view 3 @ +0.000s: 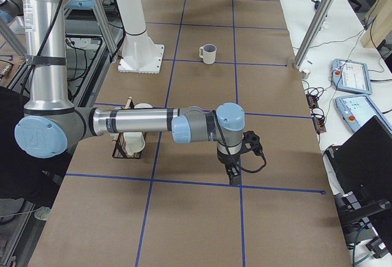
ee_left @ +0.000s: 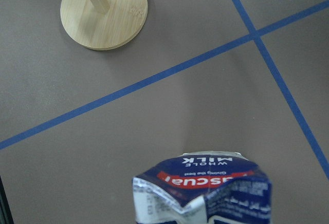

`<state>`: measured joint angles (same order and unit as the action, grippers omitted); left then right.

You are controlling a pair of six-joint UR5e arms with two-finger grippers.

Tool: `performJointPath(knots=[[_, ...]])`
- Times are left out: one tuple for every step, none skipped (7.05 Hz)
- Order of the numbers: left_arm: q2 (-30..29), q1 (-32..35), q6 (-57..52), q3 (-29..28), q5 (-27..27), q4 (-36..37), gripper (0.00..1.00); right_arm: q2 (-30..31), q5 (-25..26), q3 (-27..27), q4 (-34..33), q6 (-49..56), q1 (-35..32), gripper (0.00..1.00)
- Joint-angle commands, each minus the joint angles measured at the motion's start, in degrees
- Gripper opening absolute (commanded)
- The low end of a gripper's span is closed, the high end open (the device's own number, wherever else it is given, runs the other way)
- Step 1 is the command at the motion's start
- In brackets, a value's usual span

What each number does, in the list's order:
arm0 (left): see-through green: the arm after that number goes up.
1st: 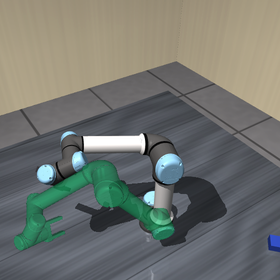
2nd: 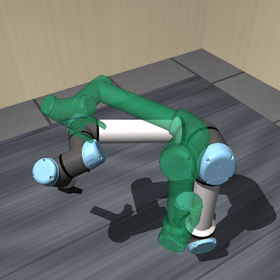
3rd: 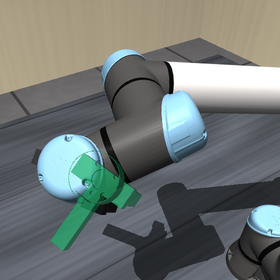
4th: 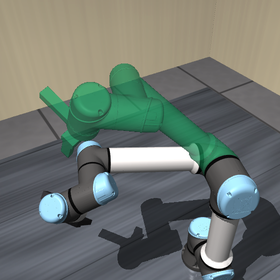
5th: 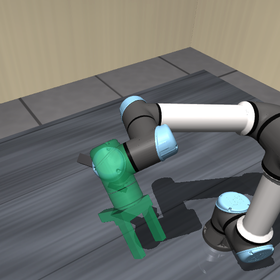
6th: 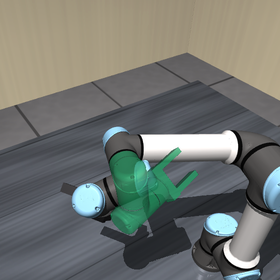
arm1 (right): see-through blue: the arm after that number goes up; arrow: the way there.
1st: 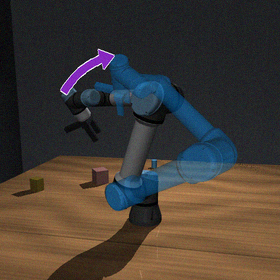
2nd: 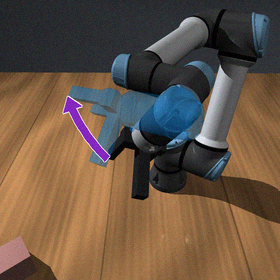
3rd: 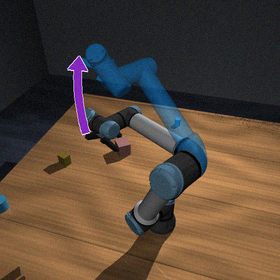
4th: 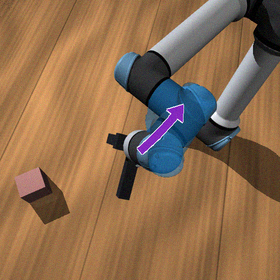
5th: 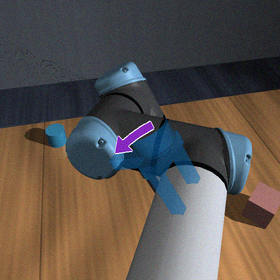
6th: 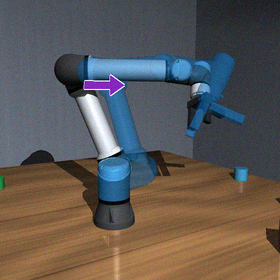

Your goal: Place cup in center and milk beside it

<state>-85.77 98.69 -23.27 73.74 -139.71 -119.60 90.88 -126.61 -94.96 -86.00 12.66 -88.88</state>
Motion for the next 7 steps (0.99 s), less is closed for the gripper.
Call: performJointPath(knots=[[-0.5,-0.2,0.1,0.0,-0.4,0.1,0.98,0.0,0.5,0.1,0.0,-0.1,0.0,1.0],[-0.5,-0.4,0.2,0.0,-1.0,0.2,0.98,0.0,0.6,0.1,0.0,-0.1,-0.1,1.0],[-0.5,-0.6,0.1,-0.1,-2.0,0.2,0.98,0.1,0.6,0.2,0.0,-0.1,-0.1,1.0],[-0.5,-1.0,0.1,-0.2,-2.0,0.2,0.98,0.1,0.6,0.3,0.0,-0.1,0.0,1.0],[-0.5,-1.2,0.2,-0.2,-2.1,0.2,0.98,0.0,0.6,0.6,0.0,-0.2,0.0,1.0],[-0.5,-1.4,0.1,-0.1,-2.1,0.2,0.98,0.0,0.6,0.7,0.0,-0.2,0.0,1.0],[-0.5,-1.6,0.1,-0.1,-2.1,0.1,0.96,0.0,0.6,0.7,0.0,-0.3,0.0,1.0]])
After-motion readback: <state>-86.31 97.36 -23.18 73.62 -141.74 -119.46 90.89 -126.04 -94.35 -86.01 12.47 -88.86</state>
